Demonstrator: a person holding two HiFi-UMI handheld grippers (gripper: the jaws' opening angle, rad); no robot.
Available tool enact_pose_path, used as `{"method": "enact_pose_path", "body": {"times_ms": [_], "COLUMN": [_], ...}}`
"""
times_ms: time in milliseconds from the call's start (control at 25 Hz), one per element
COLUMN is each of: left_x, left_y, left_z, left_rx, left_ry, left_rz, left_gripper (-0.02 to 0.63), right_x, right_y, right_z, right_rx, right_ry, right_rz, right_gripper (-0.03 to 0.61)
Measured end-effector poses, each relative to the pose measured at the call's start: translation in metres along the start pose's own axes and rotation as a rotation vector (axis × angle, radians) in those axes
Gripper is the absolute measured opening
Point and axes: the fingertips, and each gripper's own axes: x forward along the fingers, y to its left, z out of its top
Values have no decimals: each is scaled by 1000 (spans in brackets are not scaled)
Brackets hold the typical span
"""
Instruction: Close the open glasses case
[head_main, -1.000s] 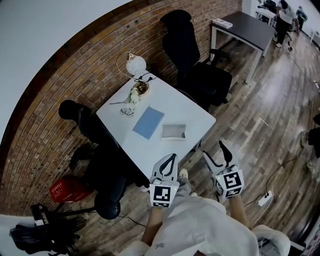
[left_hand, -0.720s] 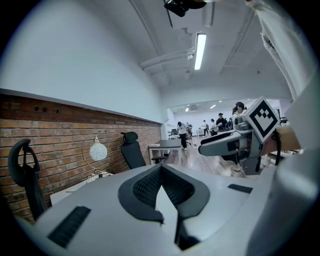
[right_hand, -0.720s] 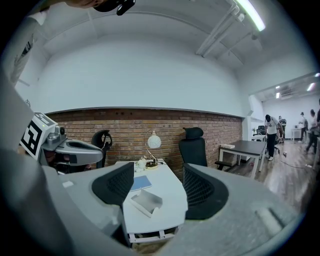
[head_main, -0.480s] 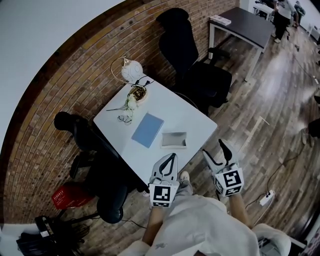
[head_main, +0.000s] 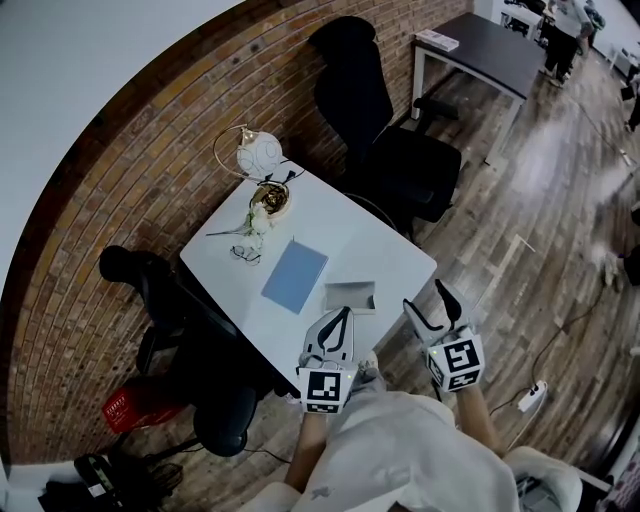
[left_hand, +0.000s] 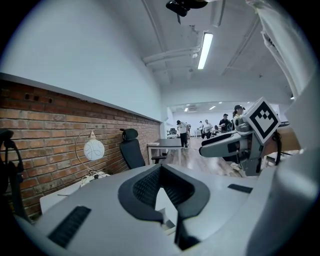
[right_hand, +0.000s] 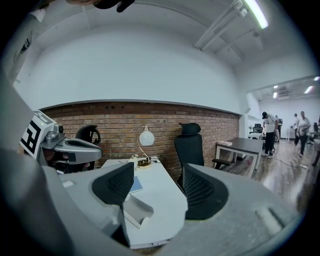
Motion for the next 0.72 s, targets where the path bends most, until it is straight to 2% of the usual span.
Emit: {"method": "enact_pose_path", "body": {"times_ms": [480,720], "left_x": [53,70], "left_y": [40,45], "left_z": [-28,-49], "left_rx": [-68,-110], "left_ry": [37,63], "left_rz": [-65,-93], "left_gripper": [5,5], "right_x": [60,77], "right_y": [-12,-16], "right_z": [-13,-25], "right_rx": [3,-6], "right_ry": [81,119], "right_rz": [-50,-68], "right_gripper": [299,298]}}
